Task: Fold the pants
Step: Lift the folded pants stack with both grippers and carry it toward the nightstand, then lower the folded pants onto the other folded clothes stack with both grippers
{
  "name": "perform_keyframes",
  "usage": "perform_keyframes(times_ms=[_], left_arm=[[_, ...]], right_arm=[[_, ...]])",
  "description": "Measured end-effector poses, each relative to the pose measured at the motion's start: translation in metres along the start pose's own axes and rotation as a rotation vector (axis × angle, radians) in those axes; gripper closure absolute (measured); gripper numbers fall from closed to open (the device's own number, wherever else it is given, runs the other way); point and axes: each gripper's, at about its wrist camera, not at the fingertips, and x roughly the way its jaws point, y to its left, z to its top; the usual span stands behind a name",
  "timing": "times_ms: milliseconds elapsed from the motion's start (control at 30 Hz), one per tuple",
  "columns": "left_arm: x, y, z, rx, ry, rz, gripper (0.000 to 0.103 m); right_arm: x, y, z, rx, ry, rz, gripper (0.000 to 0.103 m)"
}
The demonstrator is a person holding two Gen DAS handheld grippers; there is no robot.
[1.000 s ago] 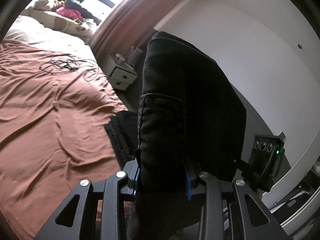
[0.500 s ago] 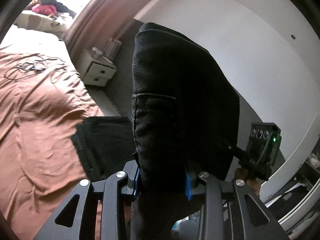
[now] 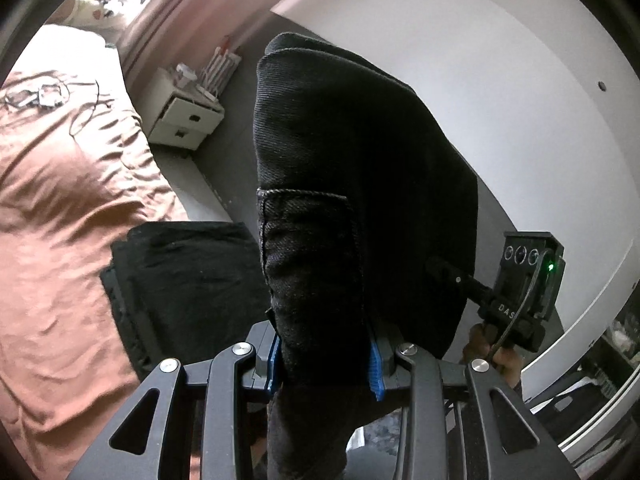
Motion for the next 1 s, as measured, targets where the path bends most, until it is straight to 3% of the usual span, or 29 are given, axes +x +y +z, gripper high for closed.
perform_keyframes(times_ms=[600, 700, 833, 900, 1000], left_arm=[[0.094, 0.105, 0.013, -0.142, 0.070, 0.047, 0.067], [0.109, 0.125, 0.008, -0.168, 0.090, 0.093, 0.066], [0.116, 0.151, -0.008, -0.219, 0.146, 0.169, 0.060], [0.106, 0.157, -0.010, -0.216, 0.144, 0.157, 0.054], [0.083, 0.158, -0.005, -0.180, 0.114, 0.190, 0.050]], right_arm=[[0.084, 0.032, -0.021, 0.076, 0.188, -0.074, 0.082], [0.098, 0.039, -0.021, 0.087, 0.208, -0.099, 0.082], [0.117, 0.038, -0.032, 0.151, 0.316, -0.168, 0.078], [0.110, 0.045, -0.035, 0.156, 0.334, -0.207, 0.073], [0.074, 0.067, -0.026, 0.087, 0.258, -0.303, 0.072]])
